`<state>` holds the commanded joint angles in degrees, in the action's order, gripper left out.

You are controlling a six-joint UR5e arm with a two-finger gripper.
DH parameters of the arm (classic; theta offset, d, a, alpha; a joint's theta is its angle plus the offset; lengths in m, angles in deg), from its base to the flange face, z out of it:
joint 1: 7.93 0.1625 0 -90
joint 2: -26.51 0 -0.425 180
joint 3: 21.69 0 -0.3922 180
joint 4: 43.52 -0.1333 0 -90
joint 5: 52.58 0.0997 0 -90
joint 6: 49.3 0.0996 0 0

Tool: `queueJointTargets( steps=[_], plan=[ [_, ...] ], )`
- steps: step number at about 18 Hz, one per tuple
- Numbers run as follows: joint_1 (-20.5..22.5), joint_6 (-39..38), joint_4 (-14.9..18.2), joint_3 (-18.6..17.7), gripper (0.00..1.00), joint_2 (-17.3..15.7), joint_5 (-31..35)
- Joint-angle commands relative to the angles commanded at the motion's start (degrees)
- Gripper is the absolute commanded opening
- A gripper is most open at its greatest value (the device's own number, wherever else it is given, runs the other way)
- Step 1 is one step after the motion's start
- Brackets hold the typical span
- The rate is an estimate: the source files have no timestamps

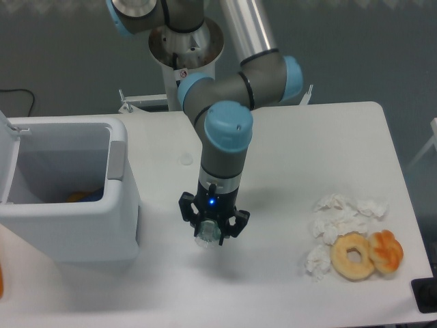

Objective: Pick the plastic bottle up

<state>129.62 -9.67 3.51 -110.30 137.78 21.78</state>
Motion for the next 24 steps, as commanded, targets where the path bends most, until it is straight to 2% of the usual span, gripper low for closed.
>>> queueJointTargets(
  steps=[2, 9, 24],
  plan=[
    [0.17, 0.0, 0.0, 2.2, 0.57, 0.0, -2.02],
    [1.4, 1.67, -0.18, 2.56, 0.57, -2.72, -11.42],
    [1.32, 5.71, -0.18, 1.6, 0.57, -3.78, -13.1]
  ],
)
